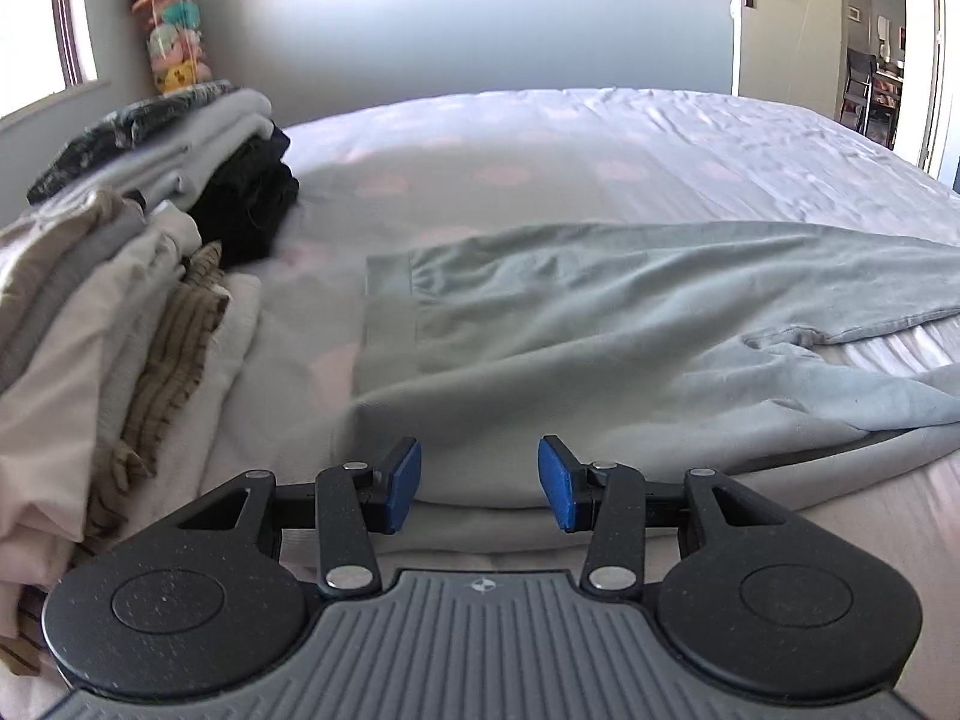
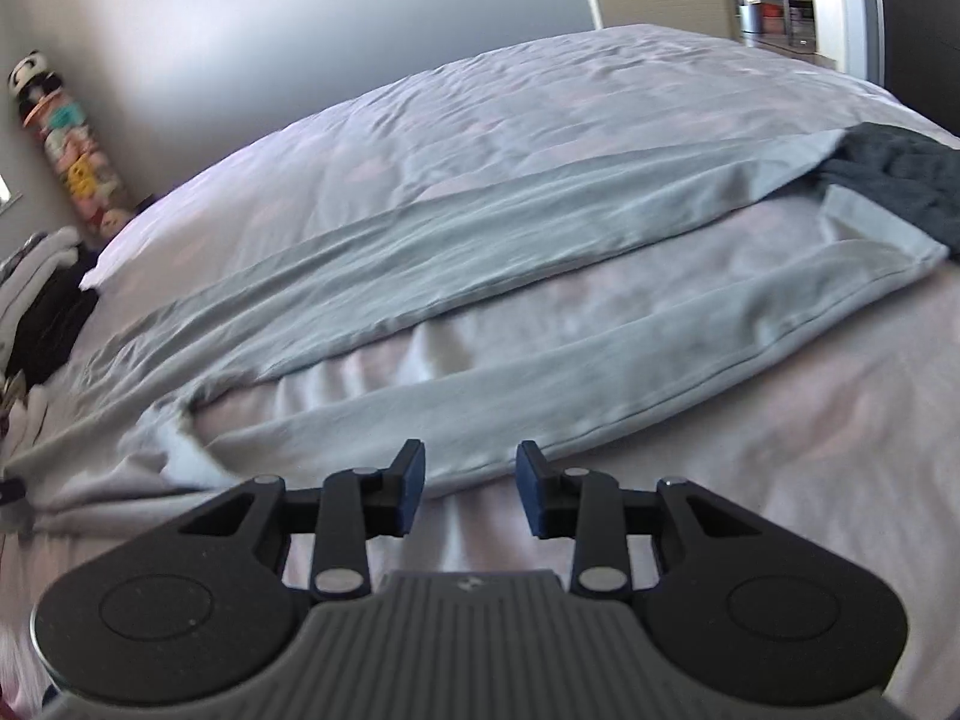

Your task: Fold clothes

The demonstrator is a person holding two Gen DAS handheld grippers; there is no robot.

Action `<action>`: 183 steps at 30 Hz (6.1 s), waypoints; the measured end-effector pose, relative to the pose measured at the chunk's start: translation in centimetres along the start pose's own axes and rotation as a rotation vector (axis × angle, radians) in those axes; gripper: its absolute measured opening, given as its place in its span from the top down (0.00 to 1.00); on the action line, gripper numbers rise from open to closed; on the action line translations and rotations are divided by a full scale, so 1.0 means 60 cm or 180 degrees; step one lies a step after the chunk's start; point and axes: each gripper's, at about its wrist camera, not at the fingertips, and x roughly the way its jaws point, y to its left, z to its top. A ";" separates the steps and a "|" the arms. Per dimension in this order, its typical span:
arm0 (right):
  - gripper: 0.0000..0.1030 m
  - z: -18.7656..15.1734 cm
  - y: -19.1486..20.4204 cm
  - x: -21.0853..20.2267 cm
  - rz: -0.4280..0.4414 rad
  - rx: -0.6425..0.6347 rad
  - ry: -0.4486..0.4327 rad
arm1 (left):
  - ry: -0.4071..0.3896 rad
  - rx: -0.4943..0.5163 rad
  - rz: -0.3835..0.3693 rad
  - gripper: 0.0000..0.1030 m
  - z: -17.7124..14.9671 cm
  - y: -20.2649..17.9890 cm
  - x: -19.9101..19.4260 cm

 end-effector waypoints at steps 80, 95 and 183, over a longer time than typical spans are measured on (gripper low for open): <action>0.55 0.215 -0.391 0.062 -0.1151 0.0176 -0.0136 | -0.0021 0.0733 -0.0303 0.49 -0.017 -0.091 0.059; 0.96 0.215 -0.403 -0.003 -0.1201 0.1293 -0.0356 | -0.0266 0.0545 -0.0209 0.49 -0.010 -0.073 0.025; 0.96 0.178 -0.493 -0.168 -0.1527 0.1751 -0.0271 | 0.0475 0.2746 -0.0590 0.88 -0.052 -0.101 0.048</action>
